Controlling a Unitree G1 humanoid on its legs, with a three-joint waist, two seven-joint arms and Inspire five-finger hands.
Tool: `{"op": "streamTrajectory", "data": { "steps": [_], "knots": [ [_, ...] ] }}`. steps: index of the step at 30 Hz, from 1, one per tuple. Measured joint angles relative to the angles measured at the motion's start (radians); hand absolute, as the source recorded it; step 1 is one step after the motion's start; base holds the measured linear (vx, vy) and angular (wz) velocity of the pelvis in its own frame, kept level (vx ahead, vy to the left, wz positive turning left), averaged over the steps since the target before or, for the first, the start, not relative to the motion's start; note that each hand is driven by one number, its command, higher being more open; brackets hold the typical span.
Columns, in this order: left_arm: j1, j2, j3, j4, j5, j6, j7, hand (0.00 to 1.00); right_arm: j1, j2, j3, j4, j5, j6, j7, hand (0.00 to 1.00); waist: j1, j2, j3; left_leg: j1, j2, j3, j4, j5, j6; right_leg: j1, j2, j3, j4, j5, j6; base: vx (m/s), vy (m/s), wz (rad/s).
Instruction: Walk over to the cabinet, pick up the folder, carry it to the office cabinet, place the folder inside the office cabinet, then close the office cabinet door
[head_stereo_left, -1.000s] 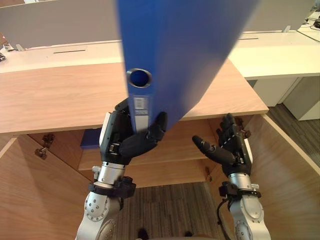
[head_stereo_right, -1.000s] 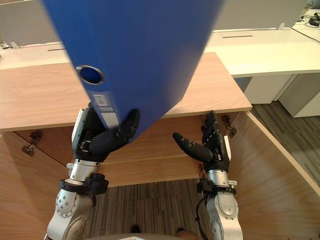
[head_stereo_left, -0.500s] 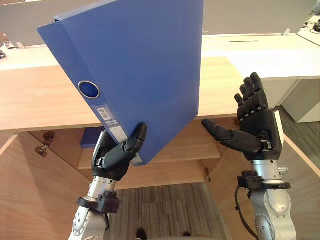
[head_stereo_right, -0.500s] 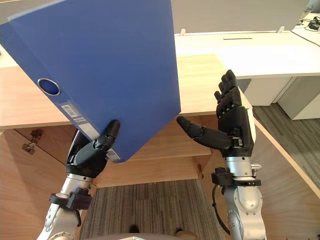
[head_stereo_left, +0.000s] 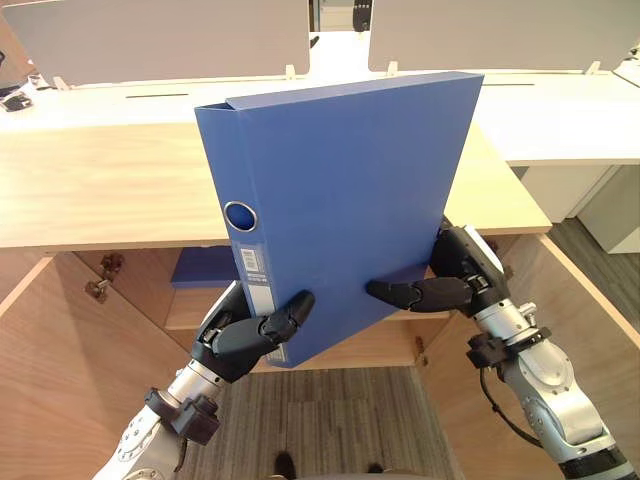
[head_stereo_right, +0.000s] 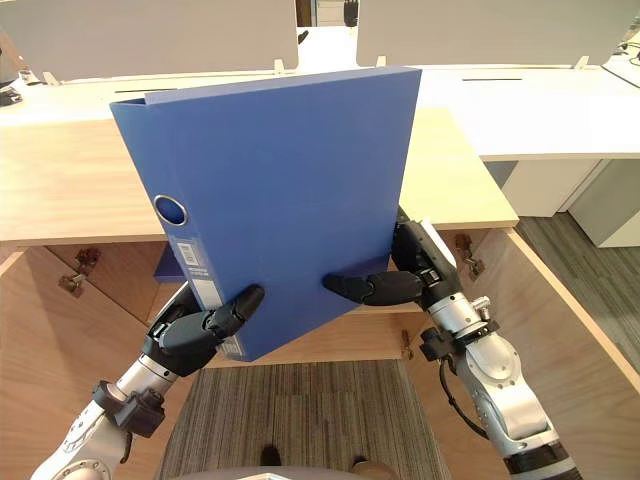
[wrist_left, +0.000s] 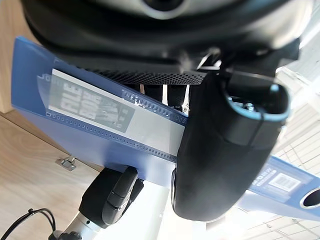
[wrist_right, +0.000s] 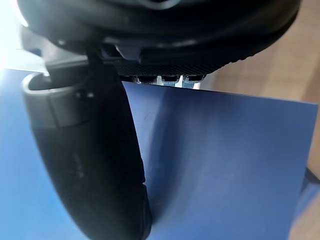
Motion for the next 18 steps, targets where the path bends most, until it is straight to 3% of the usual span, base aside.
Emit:
{"op": "streamTrajectory", "data": {
  "steps": [5, 9, 10, 13, 18],
  "knots": [
    [-0.023, 0.034, 0.006, 0.024, -0.002, 0.0, -0.004, 0.0, -0.009, -0.044, 0.02, 0.046, 0.074, 0.005, 0.033, 0.0, 0.014, -0.001, -0.001, -0.018, 0.0, -0.017, 0.0, 0.009, 0.001, -0.008, 0.0, -0.019, 0.0, 0.001, -0.002, -0.02, -0.006, 0.11],
    [-0.026, 0.015, 0.018, 0.072, 0.012, -0.003, -0.028, 0.0, -0.009, 0.001, 0.019, 0.061, 0.073, 0.029, 0.033, 0.0, 0.023, 0.0, -0.002, -0.036, 0.0, -0.03, -0.001, 0.018, 0.001, -0.021, 0.001, -0.03, 0.0, 0.004, -0.005, -0.02, -0.002, 0.09],
    [-0.026, 0.0, 0.027, 0.076, 0.025, -0.003, -0.028, 1.0, -0.009, 0.021, 0.018, 0.061, 0.073, 0.029, 0.035, 0.0, 0.024, 0.0, -0.002, -0.037, 0.0, -0.03, -0.001, 0.019, 0.001, -0.022, 0.001, -0.031, 0.0, 0.005, -0.005, 0.0, 0.0, 0.0],
    [-0.034, -0.125, 0.111, 0.096, 0.127, -0.011, -0.005, 1.0, -0.004, 0.158, 0.008, 0.048, 0.073, 0.032, 0.08, 0.0, 0.026, 0.001, -0.007, -0.04, 0.0, -0.031, -0.001, 0.02, 0.001, -0.025, 0.002, -0.032, 0.0, 0.005, -0.006, 0.0, 0.0, 0.0],
    [-0.046, -0.312, 0.171, 0.096, 0.272, -0.066, 0.049, 1.0, -0.004, 0.315, -0.01, 0.039, 0.06, 0.032, 0.016, 0.0, 0.046, -0.001, -0.025, -0.046, 0.0, -0.032, -0.001, 0.021, 0.001, -0.033, 0.001, -0.032, 0.0, 0.006, -0.006, 0.0, 0.0, 0.0]
  ]
}}
